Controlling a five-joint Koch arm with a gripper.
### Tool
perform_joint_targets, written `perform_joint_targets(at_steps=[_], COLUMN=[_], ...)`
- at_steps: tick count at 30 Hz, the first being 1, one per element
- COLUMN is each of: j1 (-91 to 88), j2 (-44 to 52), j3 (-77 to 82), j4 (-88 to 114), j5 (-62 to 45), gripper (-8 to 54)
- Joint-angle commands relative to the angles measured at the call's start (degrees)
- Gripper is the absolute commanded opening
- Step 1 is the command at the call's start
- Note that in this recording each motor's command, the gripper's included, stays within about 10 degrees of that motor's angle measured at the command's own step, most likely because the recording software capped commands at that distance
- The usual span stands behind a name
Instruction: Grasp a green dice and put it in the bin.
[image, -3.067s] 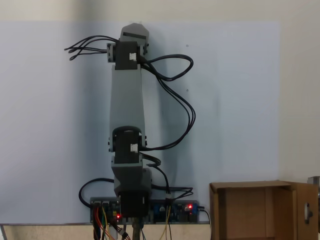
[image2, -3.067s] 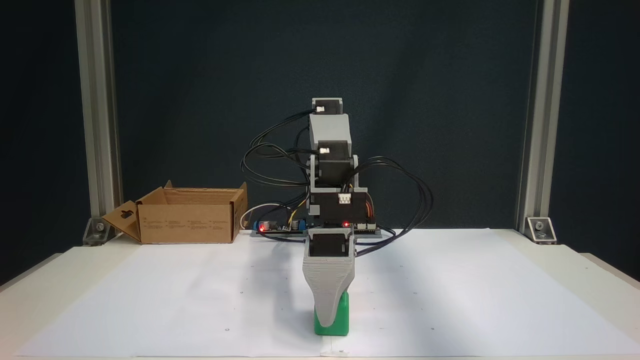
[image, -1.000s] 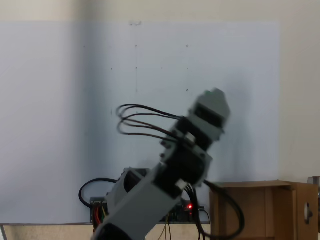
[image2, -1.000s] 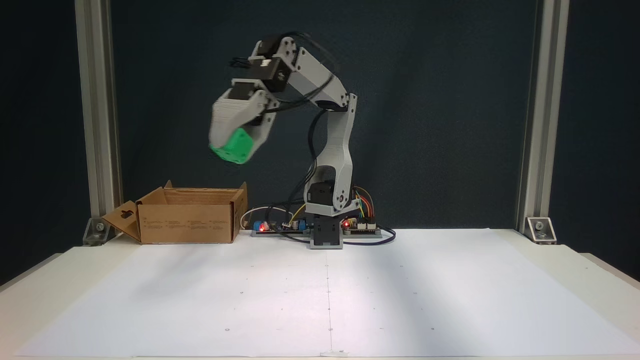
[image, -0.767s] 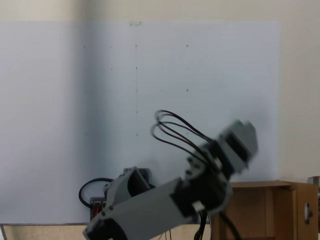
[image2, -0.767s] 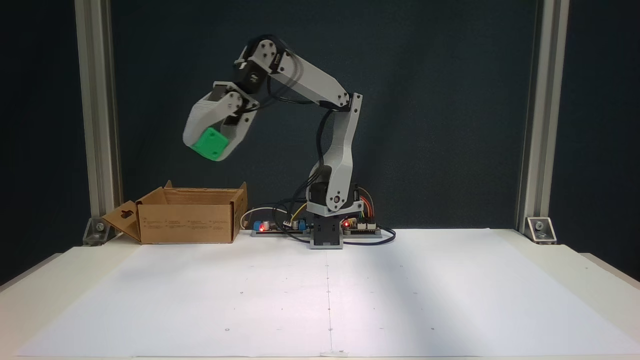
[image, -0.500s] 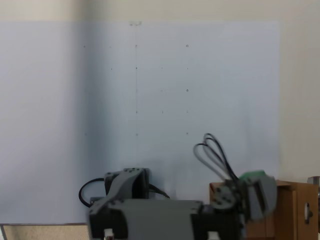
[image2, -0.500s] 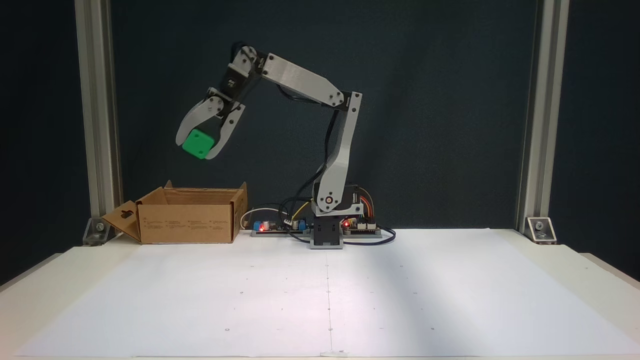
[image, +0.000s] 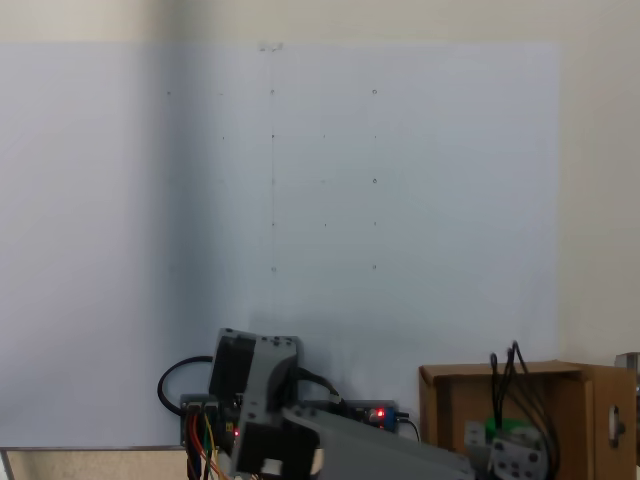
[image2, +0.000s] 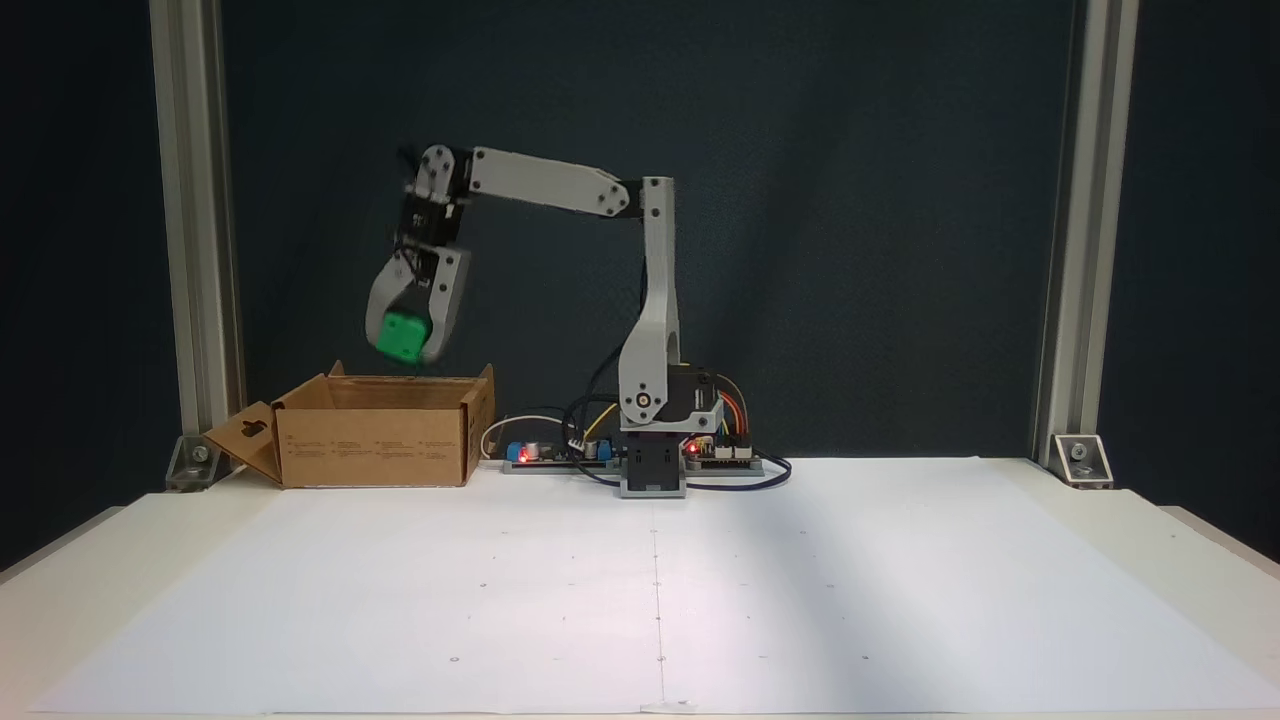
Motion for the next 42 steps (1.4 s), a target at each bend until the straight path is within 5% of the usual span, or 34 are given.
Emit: perform_joint_targets(at_steps=[1,12,14,19,29,42], j1=[0.53,-0.09,-0.09,0.18,-9.40,-64.49], j2=[-0.44,-2.99,-3.96,-4.75,0.97,14.33], j3=[-4.04,-4.04,-3.34,-3.25,-3.34,-3.43], j4=[-2.29,-6.42,-6.33,-10.72,-18.63,-26.00], j5=[-0.88,-0.53,-0.62,0.00,10.11,15.82], gripper=[11.8,11.8,32.1,46.2,44.6,44.4])
